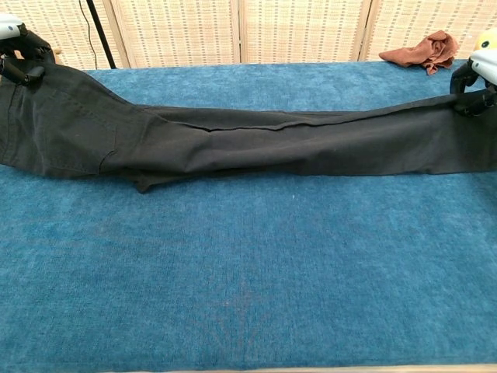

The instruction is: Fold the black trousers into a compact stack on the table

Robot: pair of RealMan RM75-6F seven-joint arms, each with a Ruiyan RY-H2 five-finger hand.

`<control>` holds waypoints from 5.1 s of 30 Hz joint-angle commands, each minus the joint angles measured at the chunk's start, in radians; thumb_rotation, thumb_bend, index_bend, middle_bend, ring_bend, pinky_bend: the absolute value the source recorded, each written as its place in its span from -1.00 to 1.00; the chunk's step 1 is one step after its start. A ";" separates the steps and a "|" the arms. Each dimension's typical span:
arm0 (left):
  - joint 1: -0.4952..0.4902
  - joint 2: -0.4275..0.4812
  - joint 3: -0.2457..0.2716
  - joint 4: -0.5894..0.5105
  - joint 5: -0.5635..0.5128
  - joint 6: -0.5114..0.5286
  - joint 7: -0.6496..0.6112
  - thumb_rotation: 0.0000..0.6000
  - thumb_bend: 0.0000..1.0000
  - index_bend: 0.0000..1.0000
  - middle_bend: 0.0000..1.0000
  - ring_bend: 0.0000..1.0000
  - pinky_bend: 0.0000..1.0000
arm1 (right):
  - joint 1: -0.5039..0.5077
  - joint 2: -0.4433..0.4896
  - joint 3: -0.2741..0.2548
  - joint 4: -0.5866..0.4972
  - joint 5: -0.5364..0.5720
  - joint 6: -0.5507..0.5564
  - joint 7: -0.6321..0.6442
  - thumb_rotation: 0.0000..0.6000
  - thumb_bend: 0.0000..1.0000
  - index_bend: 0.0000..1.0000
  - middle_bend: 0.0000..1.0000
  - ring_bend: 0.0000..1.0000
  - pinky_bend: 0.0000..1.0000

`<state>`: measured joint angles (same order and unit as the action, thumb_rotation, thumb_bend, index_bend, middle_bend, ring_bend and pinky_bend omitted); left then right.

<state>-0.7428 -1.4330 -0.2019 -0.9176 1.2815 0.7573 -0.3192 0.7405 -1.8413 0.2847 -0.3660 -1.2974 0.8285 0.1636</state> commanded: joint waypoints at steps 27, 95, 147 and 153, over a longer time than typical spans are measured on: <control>-0.054 -0.023 -0.063 0.082 -0.068 -0.013 0.000 1.00 0.04 0.23 0.20 -0.16 0.06 | 0.128 -0.067 0.078 0.183 0.119 -0.236 0.007 1.00 0.08 0.25 -0.12 -0.42 -0.04; -0.191 -0.424 -0.049 0.750 -0.039 -0.209 -0.101 1.00 -0.01 -0.59 -0.57 -0.62 -0.05 | -0.335 0.318 -0.120 -0.625 -0.072 0.493 -0.034 1.00 -1.00 -1.00 -1.00 -1.00 -0.88; 0.138 -0.325 0.247 0.580 0.262 0.203 -0.362 1.00 -0.90 -1.00 -1.00 -1.00 -0.92 | -0.434 0.382 -0.119 -0.747 -0.129 0.577 0.068 1.00 -1.00 -1.00 -1.00 -1.00 -0.88; 0.139 -0.369 0.243 0.658 0.261 0.197 -0.361 1.00 -0.90 -1.00 -1.00 -1.00 -0.92 | -0.436 0.386 -0.116 -0.748 -0.129 0.578 0.073 1.00 -1.00 -1.00 -1.00 -1.00 -0.88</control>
<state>-0.6040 -1.7943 0.0425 -0.2687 1.5429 0.9581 -0.6810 0.3047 -1.4557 0.1685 -1.1143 -1.4265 1.4067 0.2365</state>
